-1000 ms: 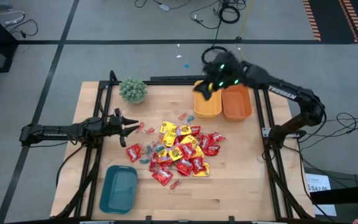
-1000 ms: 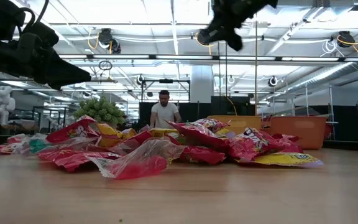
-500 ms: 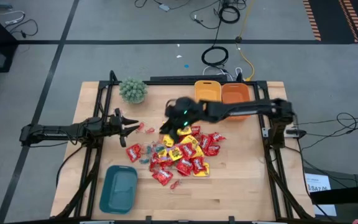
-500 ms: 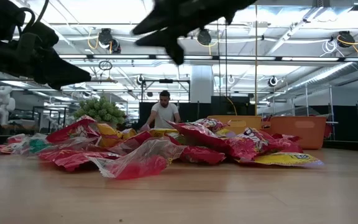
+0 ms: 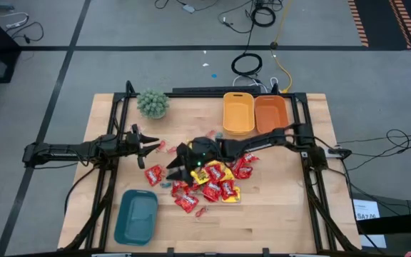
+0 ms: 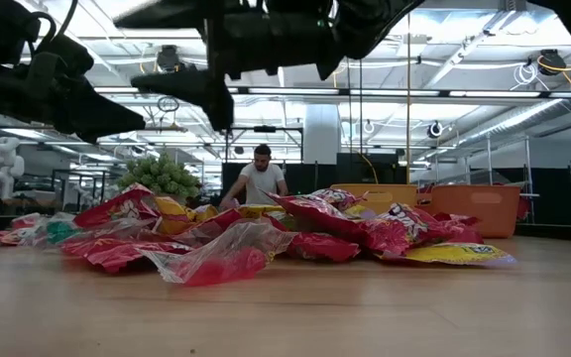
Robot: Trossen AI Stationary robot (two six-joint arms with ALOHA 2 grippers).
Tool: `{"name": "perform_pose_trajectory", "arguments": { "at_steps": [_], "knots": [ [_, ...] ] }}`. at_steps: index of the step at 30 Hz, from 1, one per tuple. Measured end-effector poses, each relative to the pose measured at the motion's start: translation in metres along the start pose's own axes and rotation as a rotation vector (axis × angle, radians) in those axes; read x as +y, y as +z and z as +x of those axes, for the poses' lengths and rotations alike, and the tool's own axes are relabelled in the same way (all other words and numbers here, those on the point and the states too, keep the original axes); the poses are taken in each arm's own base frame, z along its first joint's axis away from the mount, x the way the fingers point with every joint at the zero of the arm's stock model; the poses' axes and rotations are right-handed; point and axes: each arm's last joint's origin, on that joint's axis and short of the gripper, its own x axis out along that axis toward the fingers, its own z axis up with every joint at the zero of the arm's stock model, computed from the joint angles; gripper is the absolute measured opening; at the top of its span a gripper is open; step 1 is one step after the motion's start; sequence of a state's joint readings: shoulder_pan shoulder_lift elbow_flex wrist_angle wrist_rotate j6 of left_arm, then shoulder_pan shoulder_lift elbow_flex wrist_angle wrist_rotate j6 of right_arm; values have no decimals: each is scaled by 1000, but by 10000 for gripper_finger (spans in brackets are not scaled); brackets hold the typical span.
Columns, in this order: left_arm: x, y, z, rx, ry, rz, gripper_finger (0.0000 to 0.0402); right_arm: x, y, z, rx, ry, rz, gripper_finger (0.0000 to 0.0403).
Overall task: Sort candy
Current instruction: Move the blue bin to the right side of the yellow bin
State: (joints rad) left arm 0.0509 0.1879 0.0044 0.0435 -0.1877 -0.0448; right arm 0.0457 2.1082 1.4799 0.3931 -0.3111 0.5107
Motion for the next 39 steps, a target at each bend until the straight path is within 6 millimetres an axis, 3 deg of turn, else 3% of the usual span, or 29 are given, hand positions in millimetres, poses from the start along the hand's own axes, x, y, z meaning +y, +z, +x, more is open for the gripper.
{"name": "perform_pose_trajectory", "arguments": {
  "at_steps": [6, 12, 20, 27, 33, 39],
  "knots": [
    [0, 0, 0, 0, 0, 0, 118, 20, -10, 7, -49, -91, -154, 276],
    [0, 0, 0, -1, 0, 0, 118, 44, -7, 20, -75, -159, -275, 263],
    [0, 0, 0, 0, 0, 0, 118, 66, -8, 68, 54, -272, -282, 246],
    [0, 0, 0, 0, 0, 0, 118, 56, -20, 113, 148, -375, -186, 233],
    [0, 0, 0, 0, 0, 0, 118, 39, -45, 117, 184, -472, -90, 218],
    [0, 0, 0, 0, 0, 0, 118, 37, -50, 124, 148, -438, -121, 207]
  ]
}}
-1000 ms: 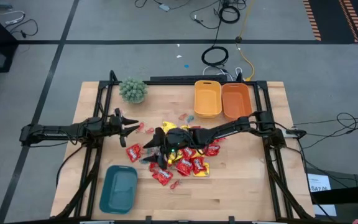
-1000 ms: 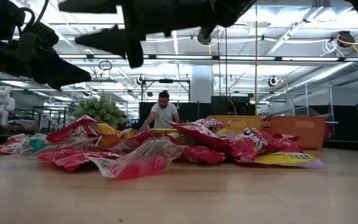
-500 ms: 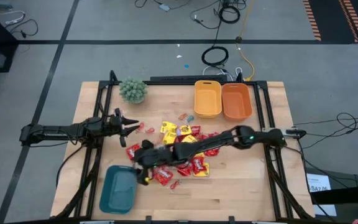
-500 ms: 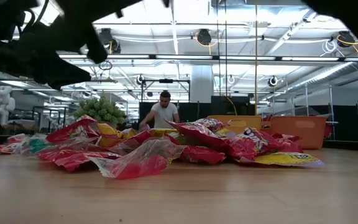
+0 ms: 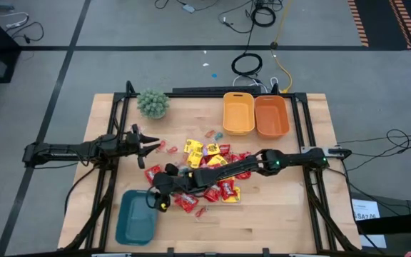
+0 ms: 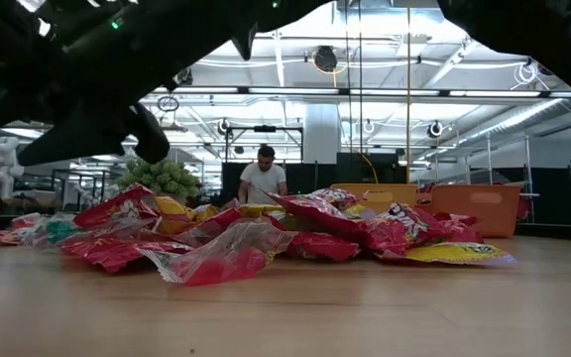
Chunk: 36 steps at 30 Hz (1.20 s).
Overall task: Sort candy
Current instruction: Move the blue bin to the right side of the yellow bin
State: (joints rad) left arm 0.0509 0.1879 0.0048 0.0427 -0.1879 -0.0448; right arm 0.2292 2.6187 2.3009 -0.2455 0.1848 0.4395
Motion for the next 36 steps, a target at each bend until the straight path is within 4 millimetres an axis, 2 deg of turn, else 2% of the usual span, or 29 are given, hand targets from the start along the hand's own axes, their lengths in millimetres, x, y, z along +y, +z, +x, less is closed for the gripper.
{"name": "perform_pose_trajectory", "arguments": {
  "at_steps": [10, 13, 17, 19, 22, 28, 33, 36],
  "knots": [
    [0, 0, 0, 0, 0, 0, 118, 4, -23, 4, 110, -59, -57, 193],
    [0, 0, 0, -1, 0, 0, 118, 4, -22, 4, 100, -56, -74, 143],
    [0, 0, 0, 0, 0, 0, 118, 7, -18, -1, 97, -55, -17, 25],
    [0, 0, 0, 0, 0, 0, 118, 12, -8, -12, 95, -44, -5, 13],
    [0, 0, 0, -1, 0, 0, 118, 21, 15, -47, 127, -62, 2, 4],
    [0, 0, 0, 0, 0, 0, 118, 23, 63, -153, 222, -258, 0, 2],
    [0, 0, 0, -1, 0, 0, 118, 5, 93, -246, 190, -526, -14, 1],
    [0, 0, 0, 0, 0, 0, 118, -14, 110, -286, 121, -657, 6, 1]
  ]
}}
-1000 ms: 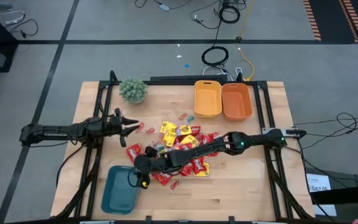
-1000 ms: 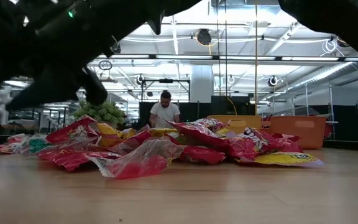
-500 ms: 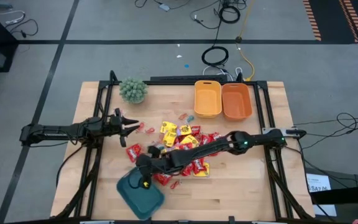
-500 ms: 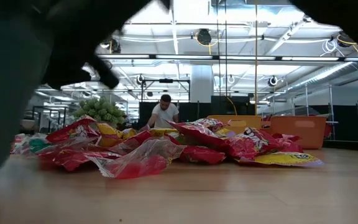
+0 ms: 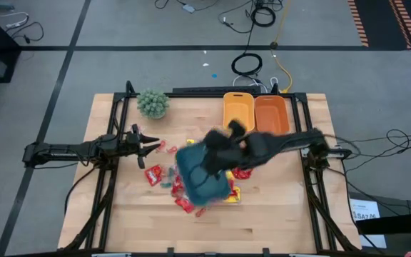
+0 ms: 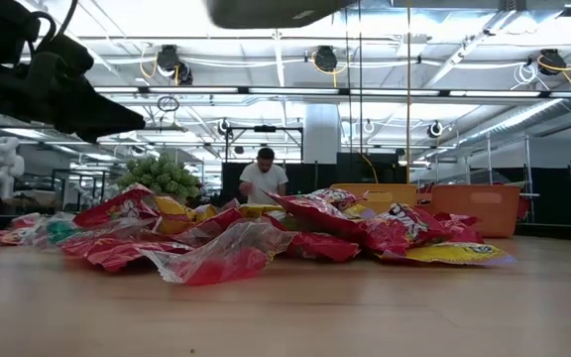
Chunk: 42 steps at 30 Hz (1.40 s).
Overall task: Sort candy
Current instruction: Move the blue bin to the right side of the yellow bin
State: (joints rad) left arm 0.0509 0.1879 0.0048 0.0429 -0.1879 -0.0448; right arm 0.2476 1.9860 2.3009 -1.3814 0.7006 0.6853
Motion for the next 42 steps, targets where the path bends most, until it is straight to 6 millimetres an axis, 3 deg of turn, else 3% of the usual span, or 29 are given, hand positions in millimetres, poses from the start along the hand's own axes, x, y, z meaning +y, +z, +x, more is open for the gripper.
{"name": "perform_pose_trajectory", "arguments": {
  "at_steps": [3, 7, 13, 17, 20, 23, 26, 32, 35, 42],
  "knots": [
    [0, 0, 0, 0, 0, 0, 118, -32, 21, 0, -39, -21, 47, 1],
    [0, 0, 0, 0, 0, 0, 118, -71, 53, 32, -71, -36, 44, 1],
    [0, 0, 0, -1, 0, 0, 118, -144, 77, 119, 42, -129, 18, 0],
    [0, 0, 0, -1, 0, 0, 118, -197, 93, 175, 5, -30, 74, 0],
    [0, 0, 0, -1, 0, 0, 118, -233, 90, 222, 18, -6, 127, 0],
    [0, 0, 0, -1, 0, -1, 118, -257, 74, 268, 101, -2, 162, 0],
    [0, 0, 0, -1, 0, -1, 118, -259, 61, 303, 132, 31, 172, 0],
    [0, 0, 0, -1, 0, -1, 118, -233, 39, 347, 191, 65, 176, 0],
    [0, 0, 0, -1, 0, -1, 118, -223, 30, 356, 240, 67, 192, 0],
    [0, 0, 0, -1, 0, -1, 118, -215, 22, 357, 314, 53, 260, 9]
  ]
}}
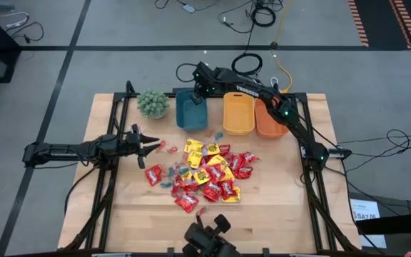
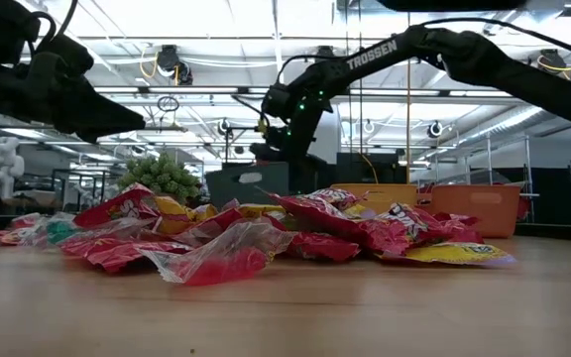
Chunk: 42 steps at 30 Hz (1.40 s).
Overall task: Sort candy
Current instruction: Move the blue bin to the right side of the yellow bin, then put the orange gummy into the blue bin
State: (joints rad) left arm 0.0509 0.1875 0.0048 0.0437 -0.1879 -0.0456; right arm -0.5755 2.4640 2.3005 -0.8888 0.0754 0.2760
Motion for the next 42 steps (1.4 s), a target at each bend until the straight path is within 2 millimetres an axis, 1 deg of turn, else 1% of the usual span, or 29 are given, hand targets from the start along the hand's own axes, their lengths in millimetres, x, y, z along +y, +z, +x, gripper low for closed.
{"name": "perform_pose_trajectory", "arguments": {
  "at_steps": [4, 10, 14, 17, 18, 20, 22, 25, 28, 29, 31, 33, 37, 39, 42],
  "knots": [
    [0, 0, 0, 0, 0, 0, 118, -1, -7, 5, 65, -20, -5, 24],
    [0, 0, 0, 0, 0, 0, 118, -1, -5, 3, 46, -14, -10, 50],
    [0, 0, 0, 0, 0, 0, 118, 0, -3, -3, 45, 17, -4, 79],
    [0, 0, 0, 0, 0, 0, 118, -2, -7, -5, 84, 6, -16, 102],
    [0, 0, 0, 0, 0, 0, 118, -2, -8, -8, 96, 3, -27, 110],
    [0, 0, 0, 0, 0, 0, 118, -5, -6, -20, 103, 1, -46, 122],
    [0, 0, 0, 0, 0, 0, 118, -8, -3, -41, 97, 2, -59, 132],
    [0, 0, 0, 0, 0, 0, 118, -12, -1, -79, 87, 1, -70, 141],
    [0, 0, 0, 0, 0, 0, 118, -16, -2, -129, 74, 0, -62, 143],
    [0, 0, 0, 0, 0, 0, 118, -16, -5, -149, 66, 4, -48, 143],
    [0, 0, 0, -1, 0, 0, 118, -15, -12, -187, 54, 12, -14, 141],
    [0, 1, 0, -8, -1, -2, 118, -11, -21, -221, 33, 26, 23, 139],
    [-2, 8, 0, -82, -65, -15, 118, 5, -41, -282, -51, 83, 104, 138],
    [-3, 12, -1, -117, -96, -19, 118, 16, -54, -310, -114, 94, 135, 138],
    [-4, 17, -2, -166, -120, -25, 118, 34, -74, -341, -199, 81, 149, 138]
  ]
}}
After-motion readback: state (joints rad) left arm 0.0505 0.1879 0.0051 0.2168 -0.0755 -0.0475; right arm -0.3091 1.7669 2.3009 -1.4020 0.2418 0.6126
